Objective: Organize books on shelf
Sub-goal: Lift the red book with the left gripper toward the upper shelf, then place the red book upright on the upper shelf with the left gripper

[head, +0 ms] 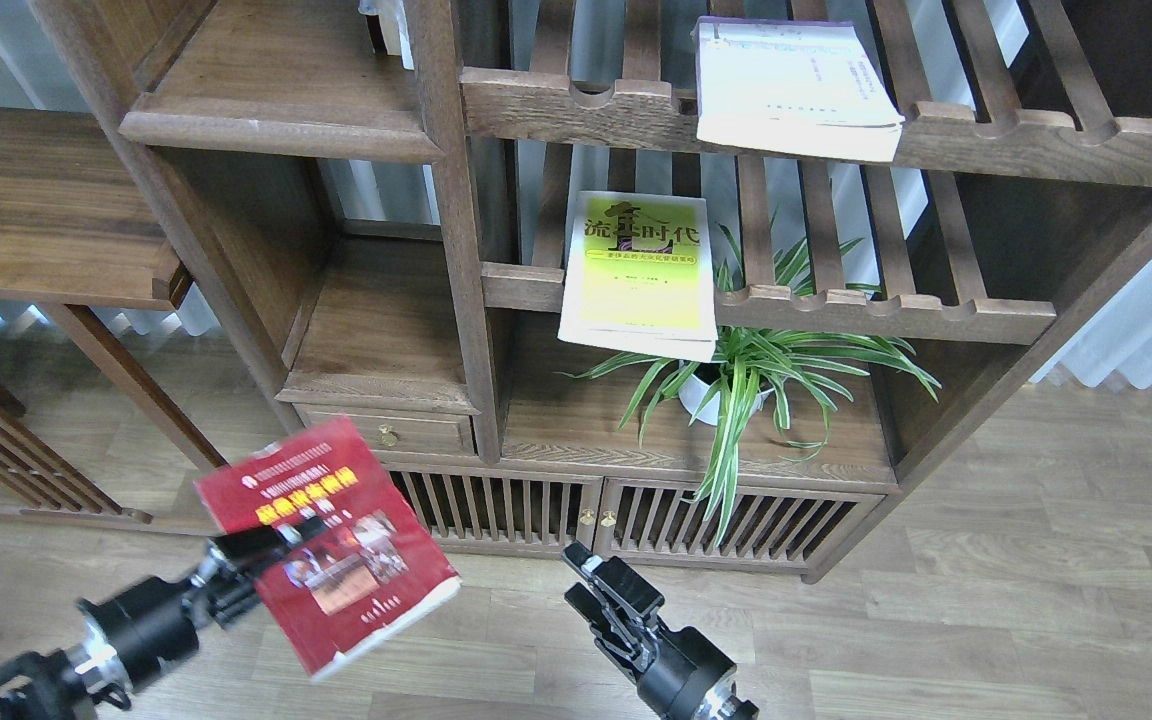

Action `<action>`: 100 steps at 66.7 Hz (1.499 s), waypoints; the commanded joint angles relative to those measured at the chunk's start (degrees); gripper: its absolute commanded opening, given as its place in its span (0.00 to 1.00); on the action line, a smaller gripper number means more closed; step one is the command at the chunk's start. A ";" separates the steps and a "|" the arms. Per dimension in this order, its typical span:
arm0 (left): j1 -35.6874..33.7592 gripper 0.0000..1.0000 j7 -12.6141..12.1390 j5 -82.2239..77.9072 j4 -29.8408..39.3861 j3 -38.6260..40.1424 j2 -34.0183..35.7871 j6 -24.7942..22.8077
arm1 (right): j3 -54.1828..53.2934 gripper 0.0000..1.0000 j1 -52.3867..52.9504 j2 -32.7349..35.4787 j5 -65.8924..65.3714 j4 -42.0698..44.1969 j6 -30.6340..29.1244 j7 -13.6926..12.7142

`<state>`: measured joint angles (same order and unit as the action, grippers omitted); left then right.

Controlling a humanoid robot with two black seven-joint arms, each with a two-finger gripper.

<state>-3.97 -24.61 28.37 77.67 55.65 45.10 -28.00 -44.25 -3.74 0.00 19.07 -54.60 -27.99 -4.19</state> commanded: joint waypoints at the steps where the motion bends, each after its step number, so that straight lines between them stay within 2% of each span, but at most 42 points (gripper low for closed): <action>1: 0.27 0.00 -0.26 -0.24 1.60 7.36 7.54 0.00 | -0.13 1.00 -0.03 0.00 -0.26 0.37 -0.01 0.06; 13: 0.19 0.00 -0.26 -0.24 1.60 15.62 14.74 0.00 | -0.13 1.00 0.32 0.00 -0.26 1.43 -0.01 -0.03; 25: -2.36 0.00 -0.26 -0.24 1.52 21.69 18.88 0.00 | 0.04 1.00 0.23 0.71 -0.34 1.69 -0.01 -0.12; 34: -10.26 0.00 -0.70 -0.42 1.52 21.52 21.87 0.00 | 0.22 1.00 0.32 0.79 -0.35 1.87 -0.01 -0.38; 35: -13.32 0.00 -0.88 -0.77 1.43 21.43 23.17 0.00 | 0.22 1.00 0.32 0.79 -0.34 1.87 -0.01 -0.47; 51: -26.87 0.02 -0.97 -7.44 -1.20 19.33 27.32 0.00 | 0.13 1.00 -0.03 0.71 -0.34 1.87 -0.01 -0.47; 66: -40.94 0.05 -0.97 -20.36 -4.20 10.45 27.05 0.00 | 0.04 1.00 -0.21 0.35 -0.17 1.60 -0.01 -0.56; 71: -42.70 0.05 -1.49 -22.65 -4.20 9.83 27.14 0.00 | -0.04 1.00 -0.39 0.35 -0.17 1.34 -0.01 -0.56; 75: -43.32 0.05 -3.39 -23.62 -4.46 9.74 26.70 0.00 | -0.22 1.00 -0.82 0.44 -0.17 1.25 -0.01 -0.56; 82: -44.72 0.04 -3.39 -23.62 -5.69 9.13 25.39 0.00 | -0.22 1.00 -1.18 0.53 -0.08 1.16 -0.01 -0.56; 85: -46.39 0.03 -3.39 -24.41 -6.48 8.86 21.79 0.00 | -0.22 1.00 -1.35 0.44 -0.08 1.16 -0.01 -0.56; 100: -52.28 0.03 -3.39 -31.71 -10.70 8.69 15.37 0.00 | -0.22 1.00 -1.35 0.09 -0.17 1.07 -0.01 -0.64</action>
<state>-53.15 -28.00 -0.12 69.12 64.50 64.03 -28.00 -44.48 -5.13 0.21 18.94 -53.51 -28.01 -4.75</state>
